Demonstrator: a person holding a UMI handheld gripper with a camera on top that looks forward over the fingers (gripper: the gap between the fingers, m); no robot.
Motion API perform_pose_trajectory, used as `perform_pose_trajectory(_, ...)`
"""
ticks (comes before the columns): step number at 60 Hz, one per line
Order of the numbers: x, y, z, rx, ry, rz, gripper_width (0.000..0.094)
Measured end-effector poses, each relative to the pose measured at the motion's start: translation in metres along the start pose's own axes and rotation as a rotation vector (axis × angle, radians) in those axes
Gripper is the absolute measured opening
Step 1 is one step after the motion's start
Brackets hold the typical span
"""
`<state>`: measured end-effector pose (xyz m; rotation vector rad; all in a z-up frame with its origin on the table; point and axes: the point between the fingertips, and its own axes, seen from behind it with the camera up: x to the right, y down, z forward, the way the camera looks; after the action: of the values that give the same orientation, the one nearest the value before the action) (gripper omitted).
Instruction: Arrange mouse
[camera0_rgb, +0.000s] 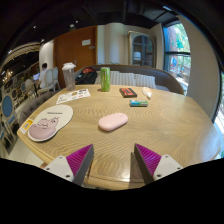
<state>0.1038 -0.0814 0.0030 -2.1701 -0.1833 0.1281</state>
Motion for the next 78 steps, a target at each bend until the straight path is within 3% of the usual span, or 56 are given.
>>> perform_pose_trajectory(6, -0.022, -0.001, 0.029, -0.038, -0.035, -0.004, 0.0855)
perform_pose_trajectory(32, -0.017, -0.062, 0.117, -0.050, 0.034, 0.074, 0.0826)
perform_pose_trajectory(39, -0.013, -0.072, 0.133, -0.059, 0.067, 0.108, 0.0730)
perform_pose_trajectory(45, -0.002, -0.073, 0.137, -0.056, 0.139, 0.109, 0.0556)
perform_pose_trajectory(59, 0.005, -0.072, 0.128, -0.013, 0.229, 0.189, 0.0392)
perform_pose_trajectory(73, -0.126, -0.116, 0.093, 0.103, 0.139, 0.121, 0.0390)
perform_pose_trajectory(78, -0.179, -0.122, 0.094, 0.100, 0.108, 0.102, 0.0391)
